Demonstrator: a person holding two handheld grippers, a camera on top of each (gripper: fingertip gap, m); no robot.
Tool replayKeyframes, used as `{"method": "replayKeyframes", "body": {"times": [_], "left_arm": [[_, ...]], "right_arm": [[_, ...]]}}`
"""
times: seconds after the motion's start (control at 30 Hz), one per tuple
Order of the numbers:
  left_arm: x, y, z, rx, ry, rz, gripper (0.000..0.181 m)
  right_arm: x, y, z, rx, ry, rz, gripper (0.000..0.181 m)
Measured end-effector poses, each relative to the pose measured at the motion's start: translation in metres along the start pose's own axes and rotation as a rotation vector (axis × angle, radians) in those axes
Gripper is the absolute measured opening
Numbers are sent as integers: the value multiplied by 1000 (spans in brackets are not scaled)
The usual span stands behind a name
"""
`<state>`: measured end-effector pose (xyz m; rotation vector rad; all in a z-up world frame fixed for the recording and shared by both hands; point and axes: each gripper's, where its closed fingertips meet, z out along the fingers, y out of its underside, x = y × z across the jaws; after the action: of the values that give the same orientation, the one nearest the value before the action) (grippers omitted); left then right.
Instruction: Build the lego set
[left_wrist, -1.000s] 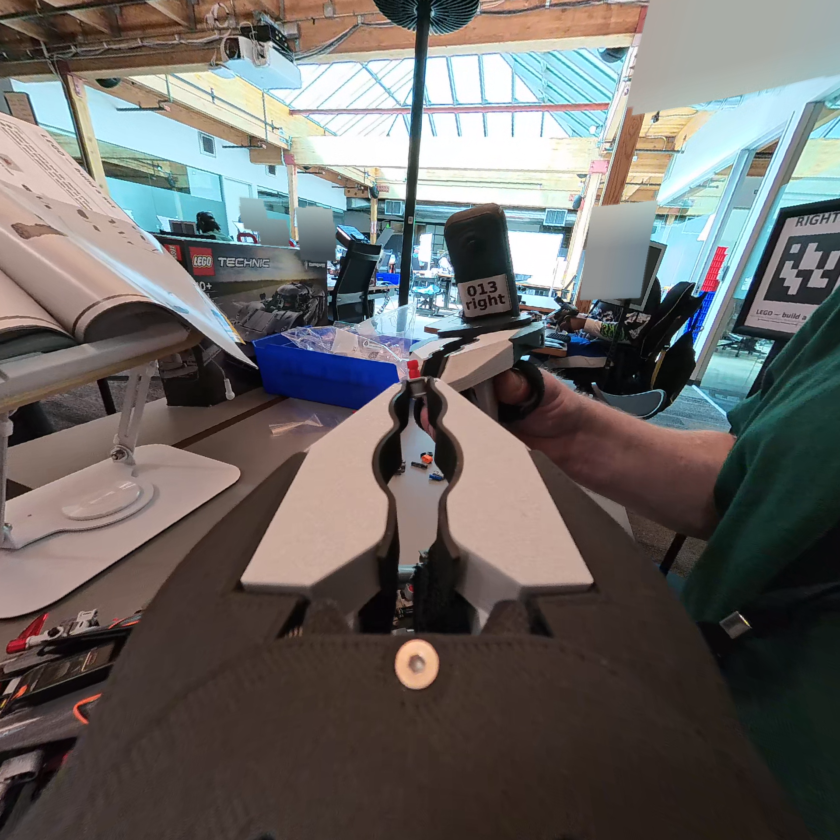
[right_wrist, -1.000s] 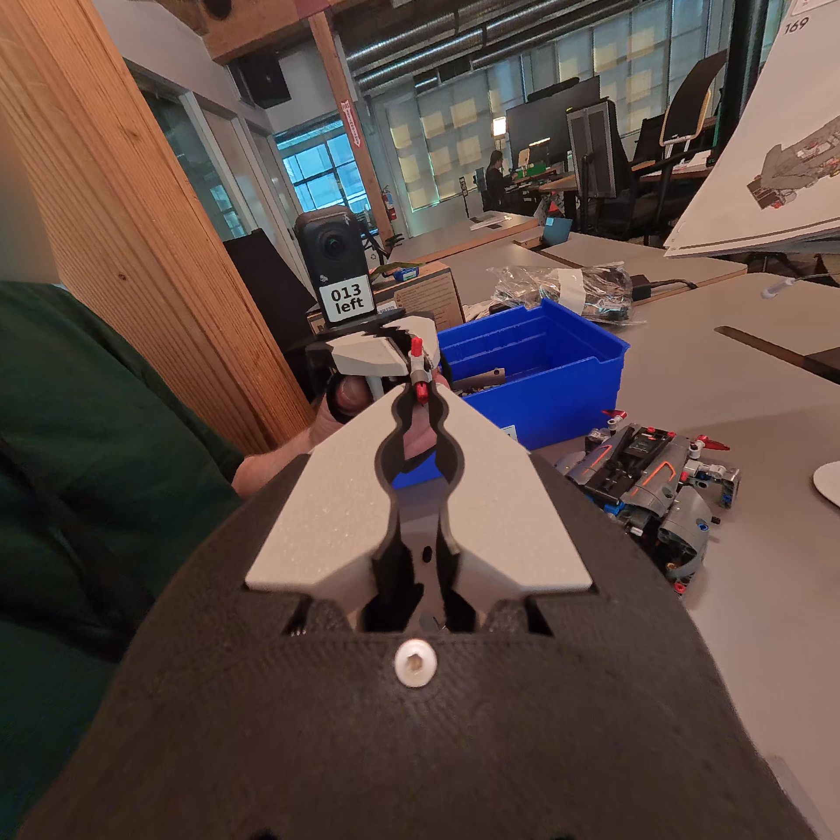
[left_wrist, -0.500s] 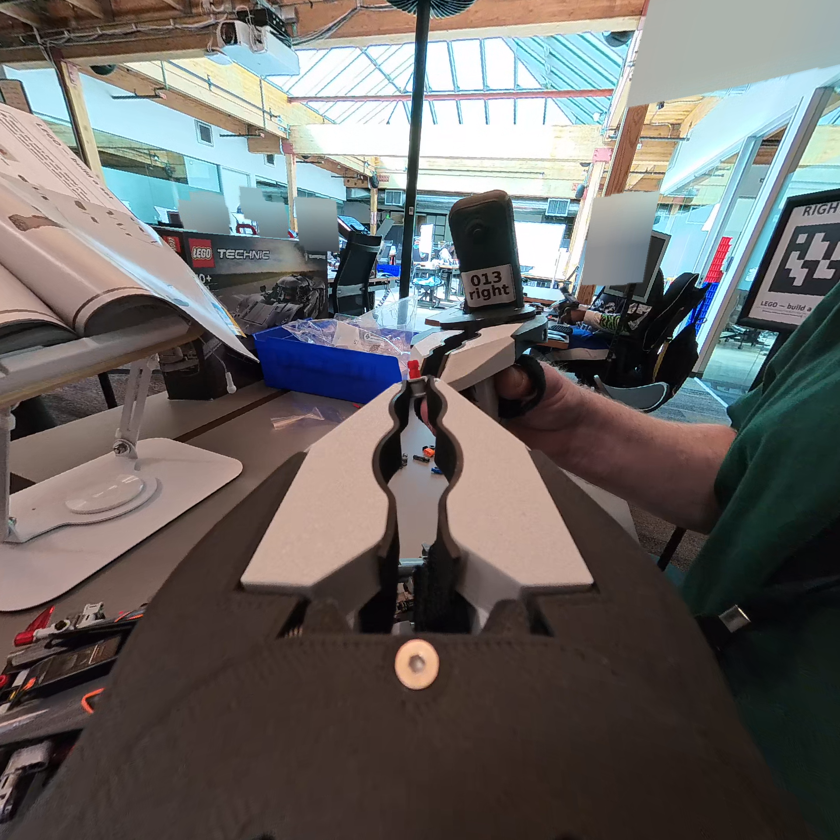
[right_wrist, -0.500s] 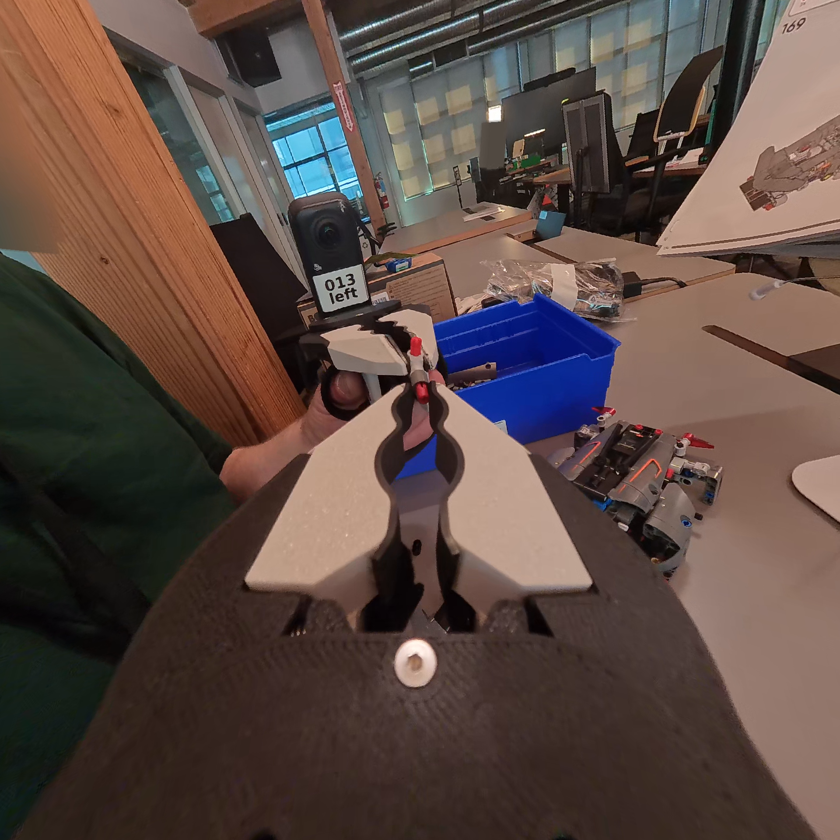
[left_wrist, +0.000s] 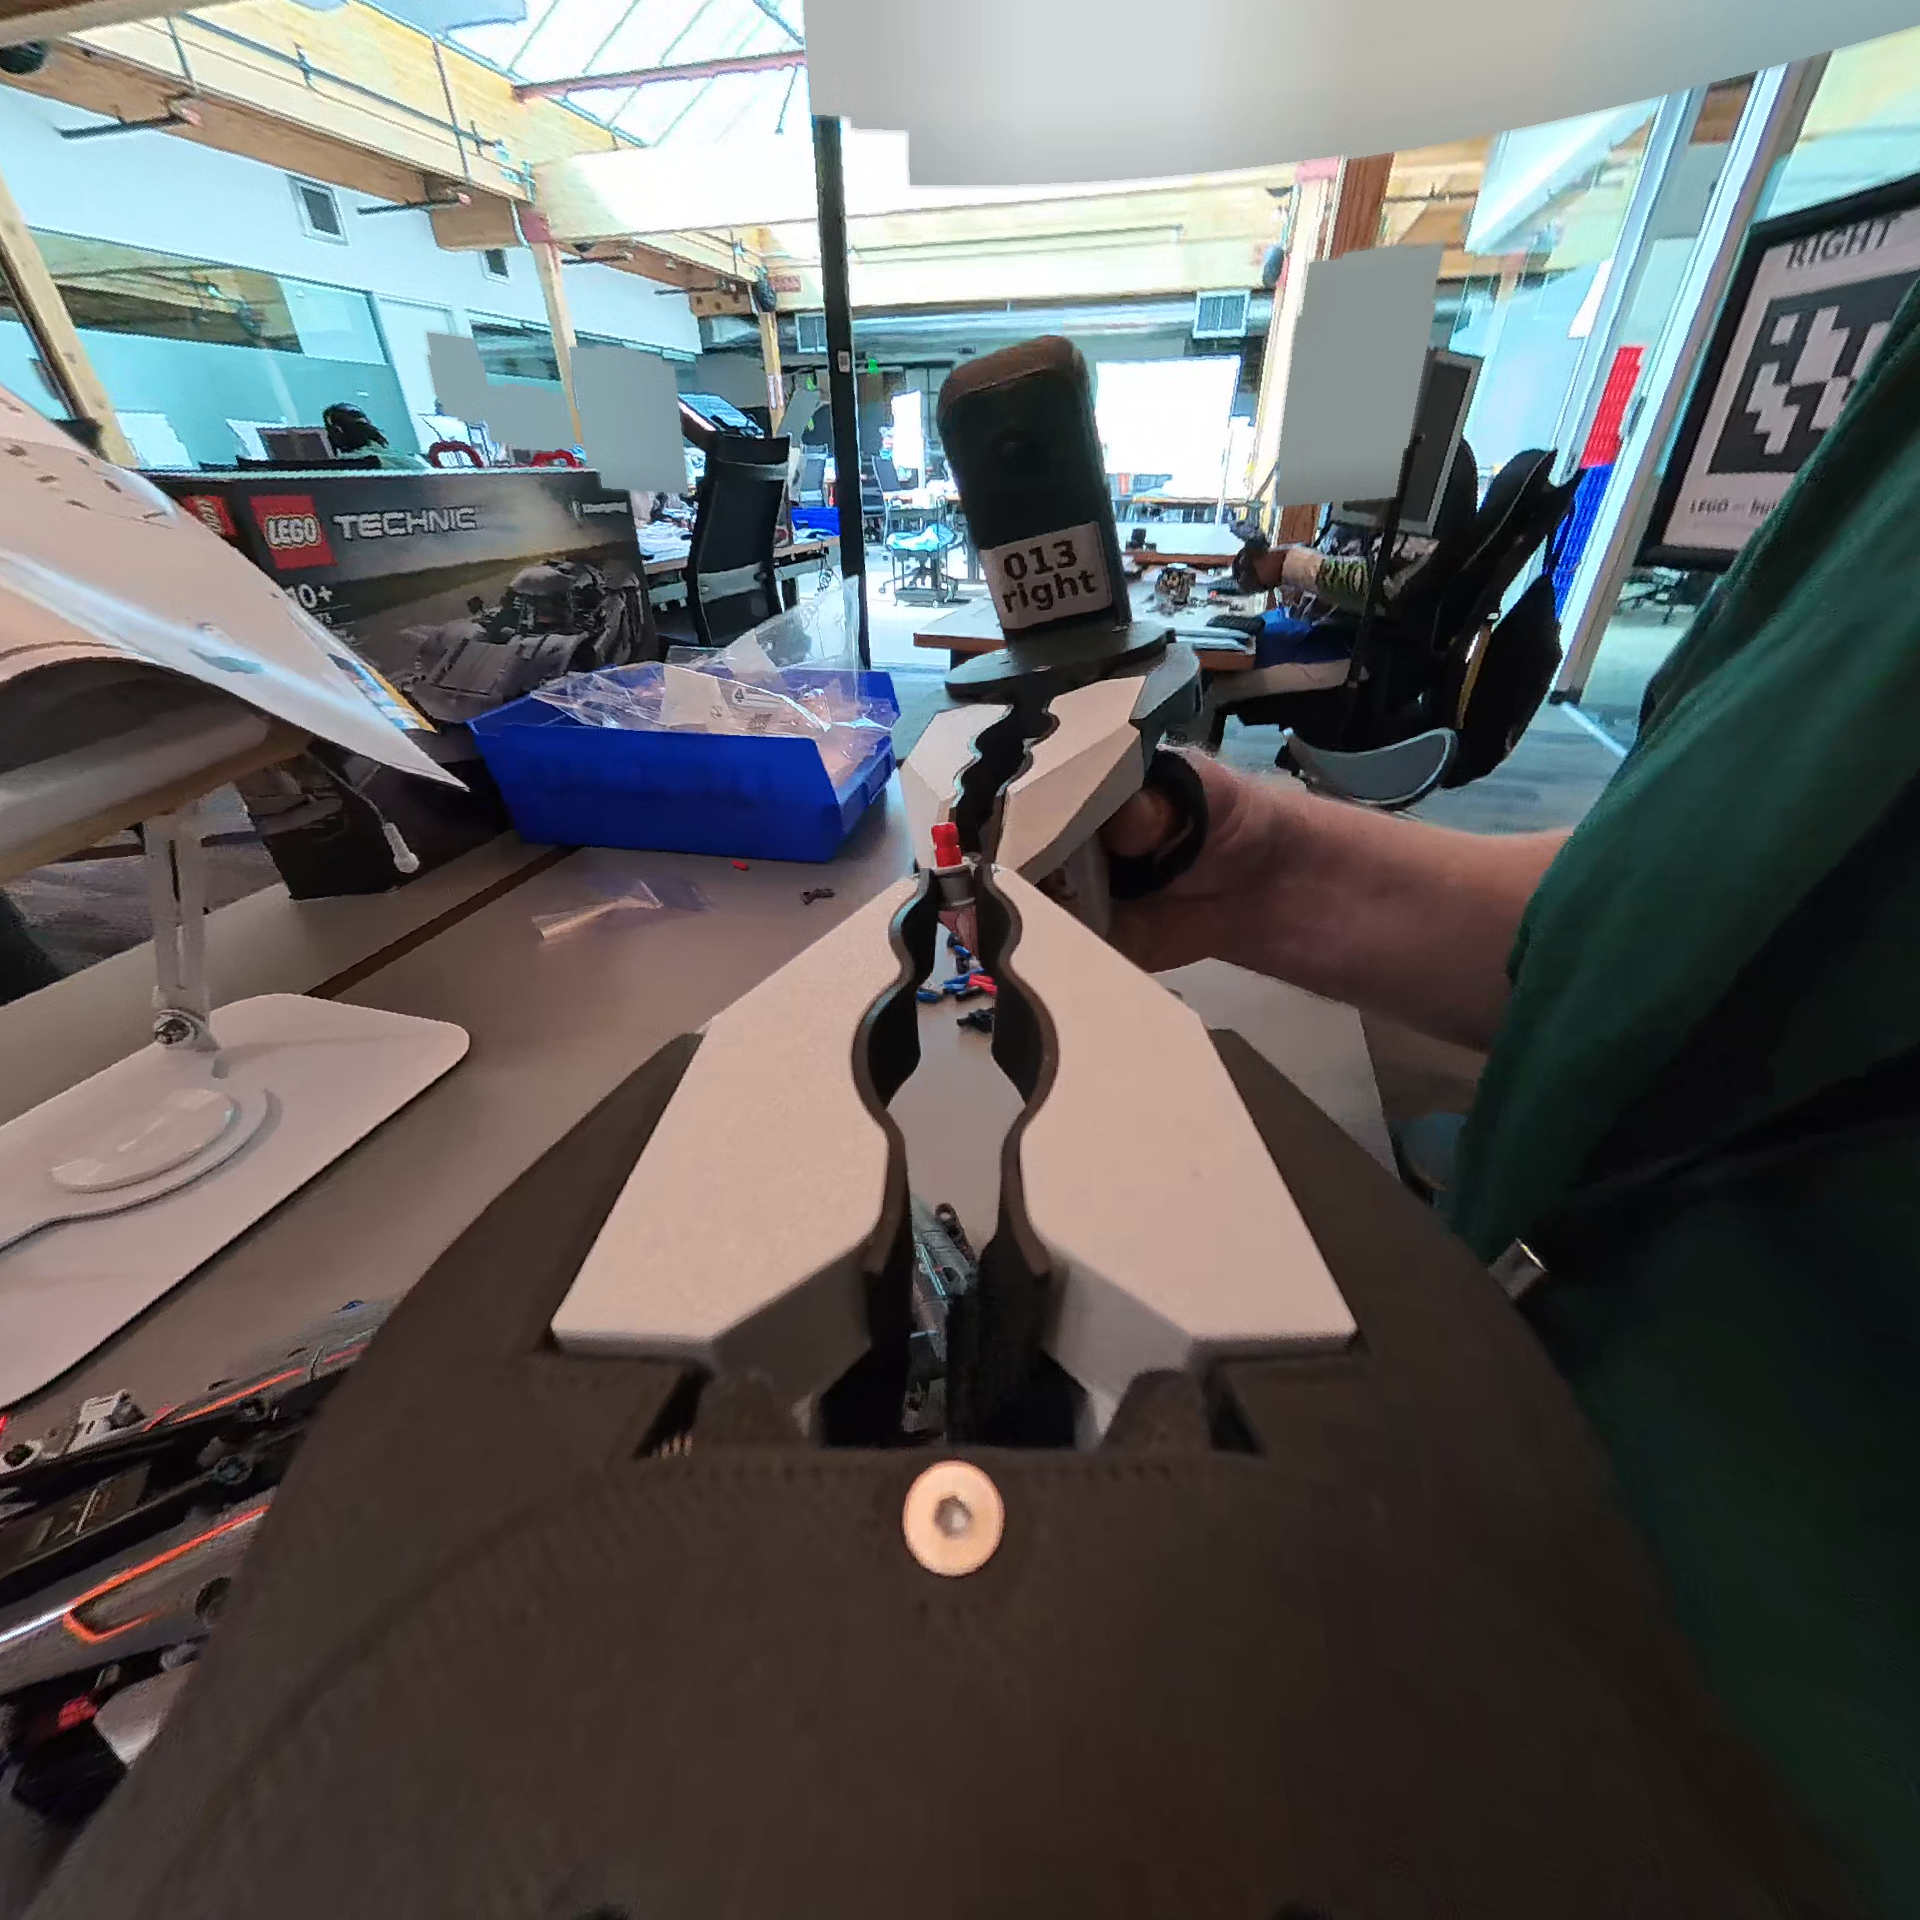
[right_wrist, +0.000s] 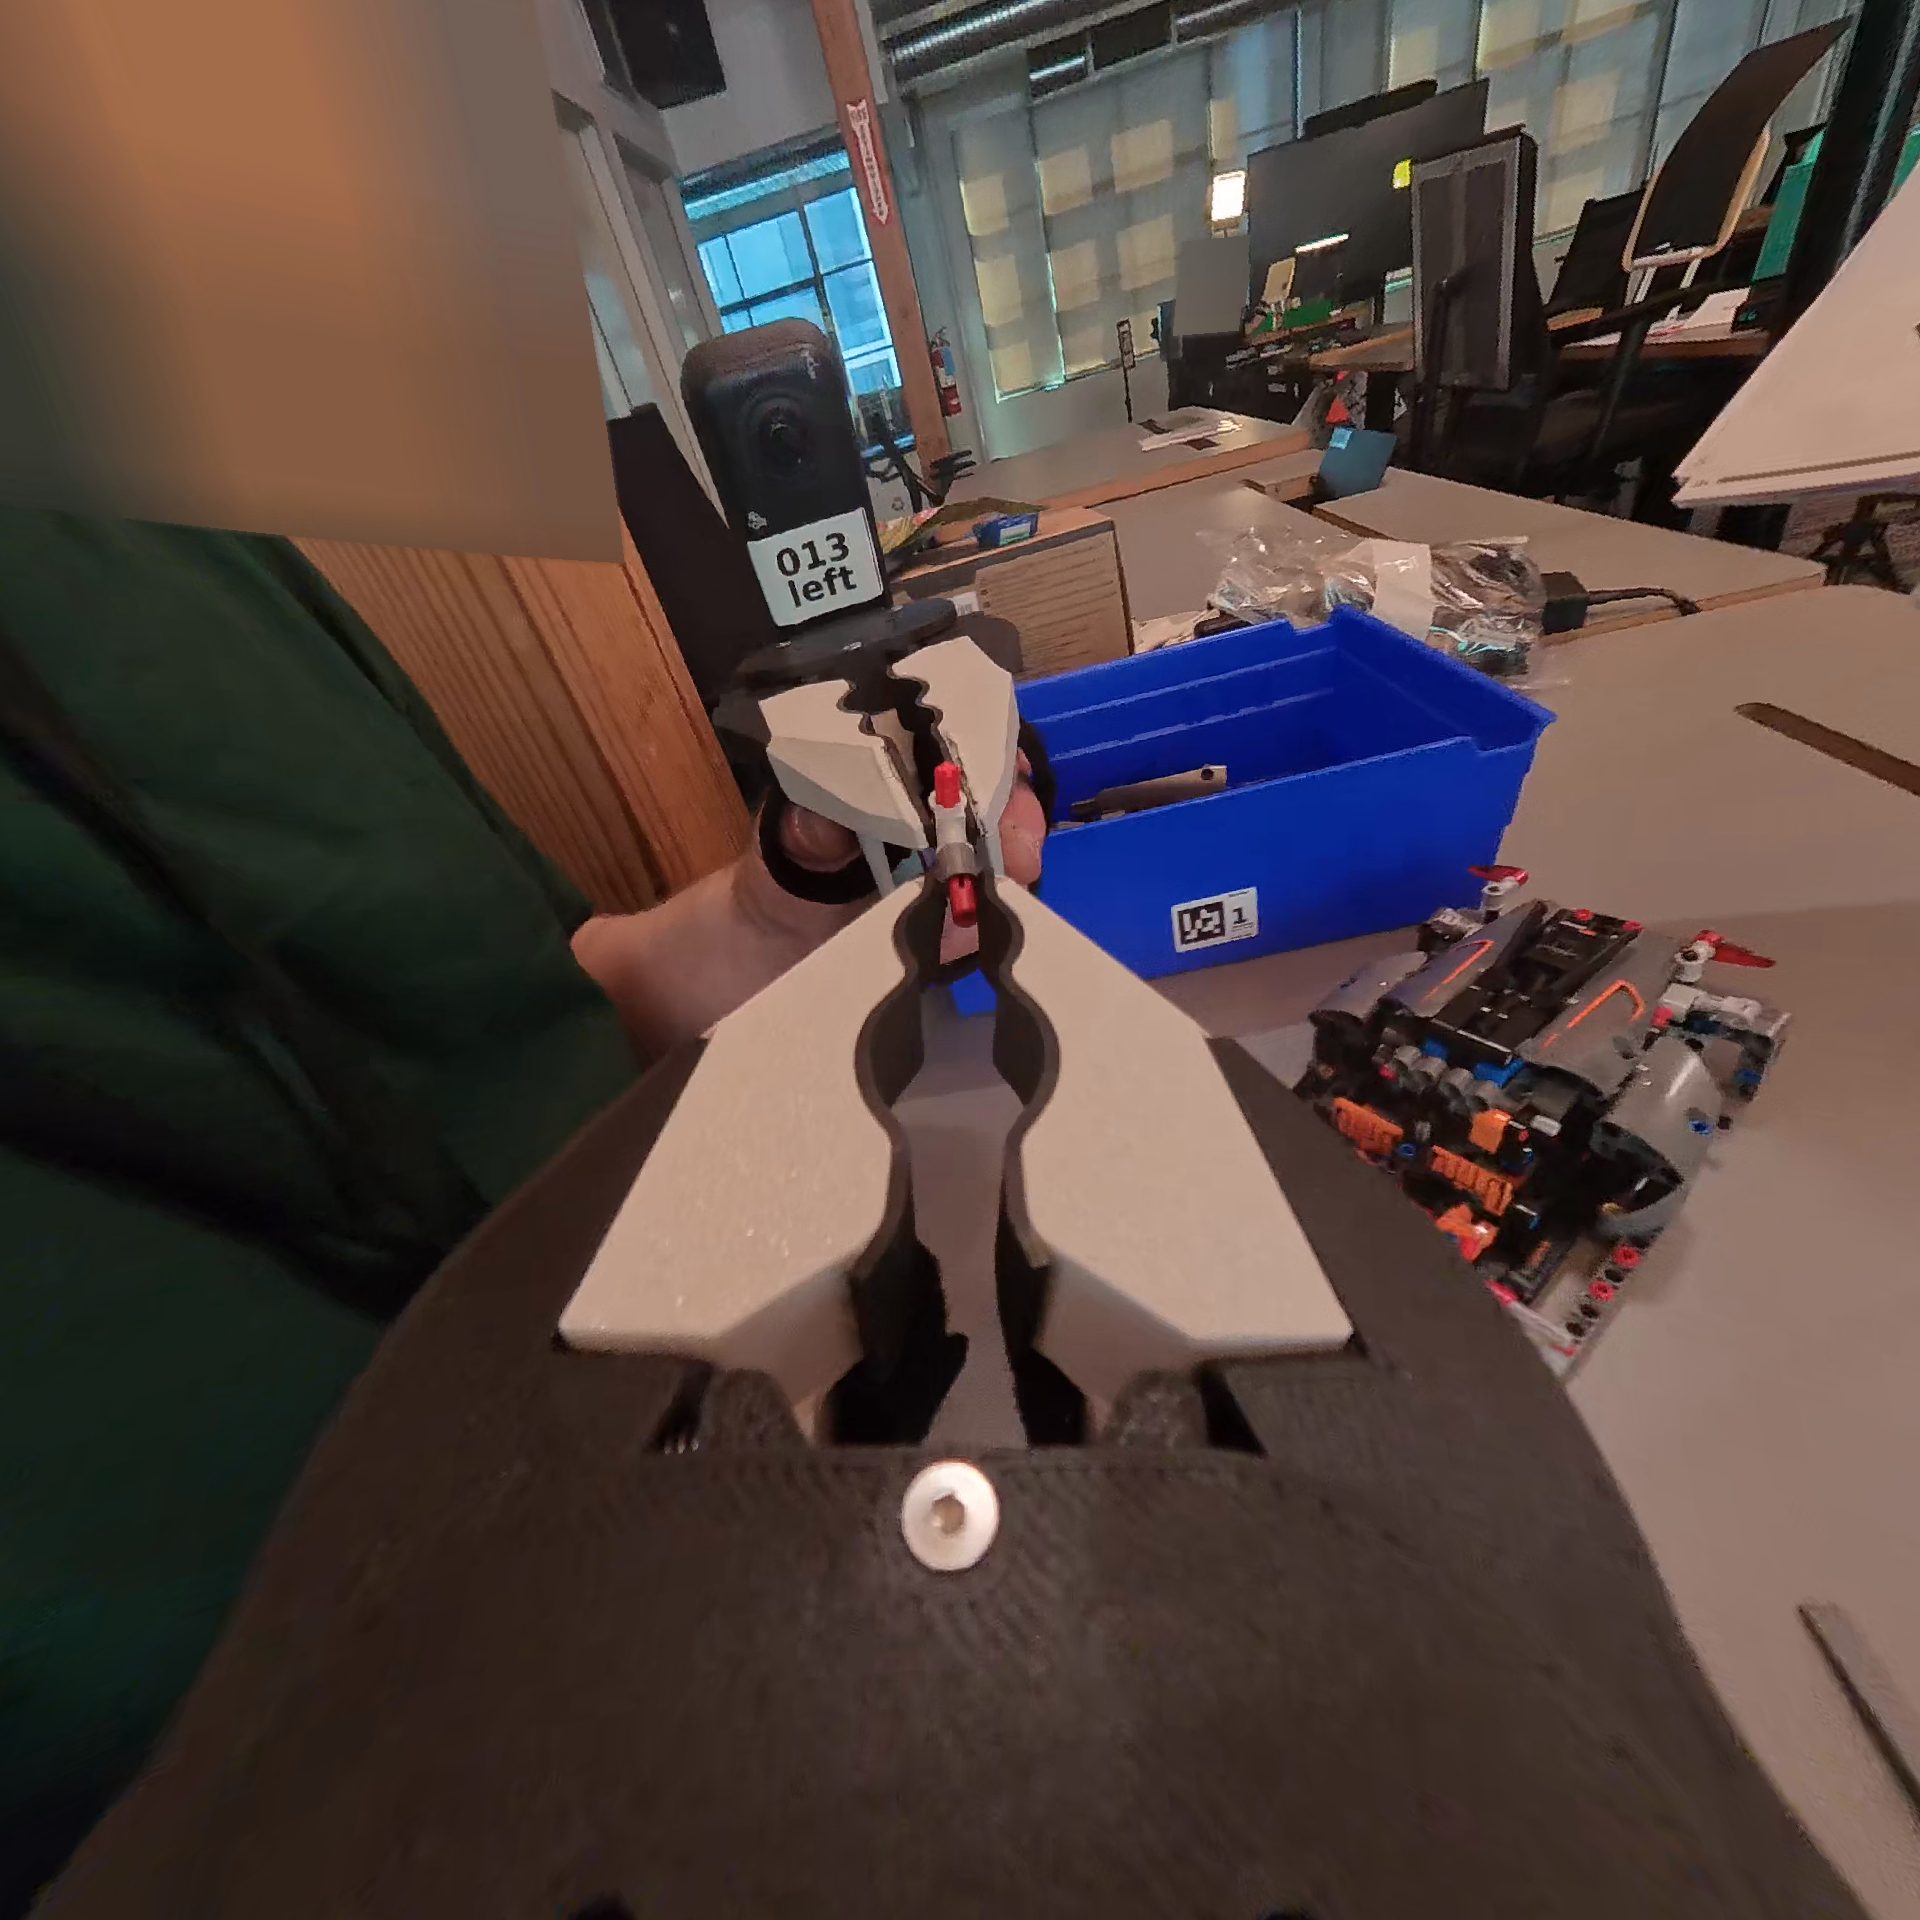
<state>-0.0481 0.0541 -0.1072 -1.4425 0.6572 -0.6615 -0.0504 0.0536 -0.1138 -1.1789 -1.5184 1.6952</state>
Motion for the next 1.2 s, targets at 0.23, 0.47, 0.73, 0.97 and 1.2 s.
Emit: {"method": "replayKeyframes", "body": {"times": [0.23, 0.47, 0.73, 0.97, 1.2], "left_arm": [[10, 1, 4, -18, 15, 26, 4], [11, -3, 7, -20, 10, 49, 4], [-4, -6, 2, 38, -17, -49, 4], [-13, -6, -2, 90, 1, -155, 4], [-16, -4, 0, 116, 24, -207, 4]], "right_arm": [[-8, 4, -7, 26, -13, 15, 5], [-10, 0, -10, 38, -18, 8, 5], [11, -6, -18, 78, 115, 8, 18], [7, -5, -14, 41, 136, -37, 21], [8, -6, -4, -13, 196, -113, 21]]}}
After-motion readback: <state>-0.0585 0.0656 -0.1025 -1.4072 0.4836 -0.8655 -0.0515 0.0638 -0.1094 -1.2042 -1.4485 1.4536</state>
